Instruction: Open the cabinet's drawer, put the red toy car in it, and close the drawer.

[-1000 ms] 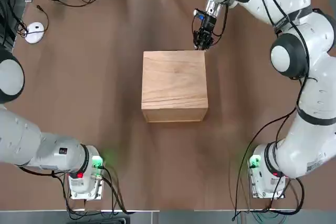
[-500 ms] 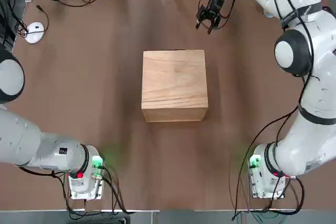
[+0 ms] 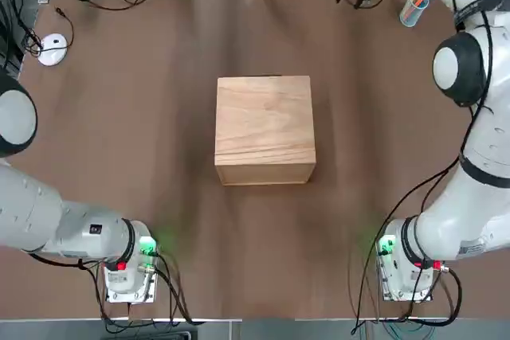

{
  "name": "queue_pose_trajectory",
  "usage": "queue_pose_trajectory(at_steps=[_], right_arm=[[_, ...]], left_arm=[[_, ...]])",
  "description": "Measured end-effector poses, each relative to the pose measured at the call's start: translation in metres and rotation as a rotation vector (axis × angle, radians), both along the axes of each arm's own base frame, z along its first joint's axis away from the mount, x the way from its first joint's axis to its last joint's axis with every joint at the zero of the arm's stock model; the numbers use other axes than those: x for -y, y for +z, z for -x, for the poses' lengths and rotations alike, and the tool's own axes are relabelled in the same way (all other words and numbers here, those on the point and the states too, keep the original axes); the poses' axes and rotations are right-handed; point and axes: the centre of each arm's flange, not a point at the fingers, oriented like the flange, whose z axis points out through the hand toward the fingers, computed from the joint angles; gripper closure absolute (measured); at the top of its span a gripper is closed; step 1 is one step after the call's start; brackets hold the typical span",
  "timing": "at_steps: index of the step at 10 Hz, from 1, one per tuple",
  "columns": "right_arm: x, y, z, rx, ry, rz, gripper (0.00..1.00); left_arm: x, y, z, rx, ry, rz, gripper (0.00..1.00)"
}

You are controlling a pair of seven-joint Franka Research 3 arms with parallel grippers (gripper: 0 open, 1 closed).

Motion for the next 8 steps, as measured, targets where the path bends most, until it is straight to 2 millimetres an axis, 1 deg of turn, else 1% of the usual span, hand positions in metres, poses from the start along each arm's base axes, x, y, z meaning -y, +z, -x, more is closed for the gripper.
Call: queue_pose_trajectory(at_steps=[1, 2, 4, 6, 7, 8], right_arm=[[0.017, 0.01, -0.003, 0.025, -0.01, 0.049, 0.0], [0.038, 0.024, -0.005, 0.05, -0.036, 0.083, 0.0], [0.082, 0.069, -0.003, 0.114, -0.099, 0.124, 0.0], [0.119, 0.113, 0.006, 0.172, -0.153, 0.151, 0.0], [0.133, 0.129, 0.011, 0.188, -0.17, 0.158, 0.0], [0.14, 0.138, 0.015, 0.191, -0.179, 0.16, 0.0]], left_arm=[[0.0, 0.0, 0.0, 0.0, 0.0, 0.0, 0.0], [0.0, 0.0, 0.0, 0.0, 0.0, 0.0, 0.0], [0.0, 0.0, 0.0, 0.0, 0.0, 0.0, 0.0], [0.0, 0.0, 0.0, 0.0, 0.0, 0.0, 0.0], [0.0, 0.0, 0.0, 0.0, 0.0, 0.0, 0.0], [0.0, 0.0, 0.0, 0.0, 0.0, 0.0, 0.0]])
